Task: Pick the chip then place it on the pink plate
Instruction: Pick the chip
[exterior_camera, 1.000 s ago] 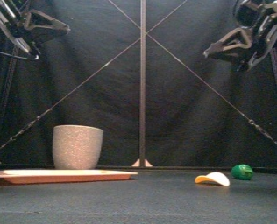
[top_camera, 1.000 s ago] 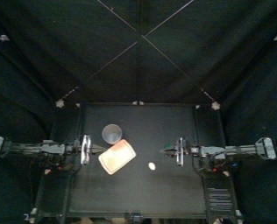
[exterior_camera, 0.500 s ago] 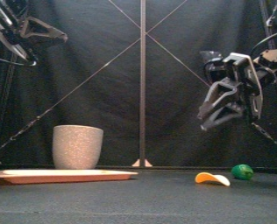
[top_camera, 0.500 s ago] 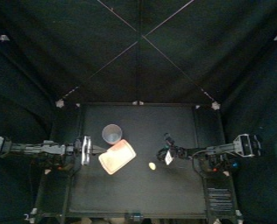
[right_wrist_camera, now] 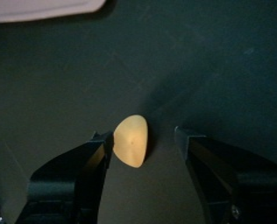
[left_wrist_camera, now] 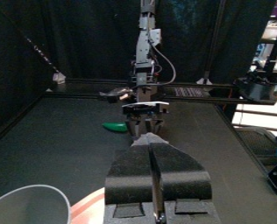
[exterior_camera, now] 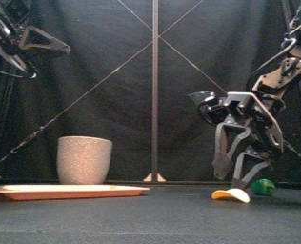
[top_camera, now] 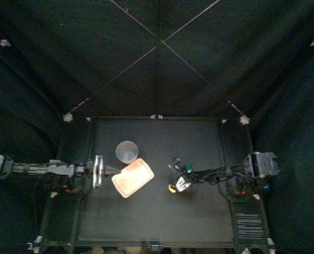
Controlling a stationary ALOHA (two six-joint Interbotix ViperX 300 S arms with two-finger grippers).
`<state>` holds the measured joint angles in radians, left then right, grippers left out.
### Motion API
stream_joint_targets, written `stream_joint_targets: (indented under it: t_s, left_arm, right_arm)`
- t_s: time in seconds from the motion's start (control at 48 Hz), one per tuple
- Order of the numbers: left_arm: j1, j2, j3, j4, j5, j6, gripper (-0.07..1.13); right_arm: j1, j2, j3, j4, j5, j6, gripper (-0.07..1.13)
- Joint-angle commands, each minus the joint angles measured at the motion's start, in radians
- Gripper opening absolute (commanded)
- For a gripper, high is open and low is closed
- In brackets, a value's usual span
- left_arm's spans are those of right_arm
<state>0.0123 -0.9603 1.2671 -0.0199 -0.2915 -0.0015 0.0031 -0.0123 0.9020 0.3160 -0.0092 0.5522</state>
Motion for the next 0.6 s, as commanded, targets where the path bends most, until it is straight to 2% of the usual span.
stream_joint_targets:
  t_s: [0.021, 0.375, 0.458, 0.604]
  left_arm:
    - [0.005, 0.006, -0.012, -0.003, -0.005, 0.0, 0.0]
    - [0.009, 0.006, -0.002, -0.006, -0.003, 0.0, 0.0]
    - [0.011, 0.006, 0.0, -0.008, -0.005, 0.0, 0.0]
    - [0.018, 0.006, 0.003, -0.006, -0.005, 0.0, 0.0]
  right_arm:
    - [0.0, -0.014, -0.026, 0.005, 0.025, 0.003, 0.91]
    - [0.025, 0.012, -0.038, 0.051, 0.031, 0.0, 0.89]
    - [0.031, 0.017, -0.043, 0.06, 0.031, 0.0, 0.86]
    - [0.046, 0.017, -0.043, 0.078, 0.032, 0.0, 0.72]
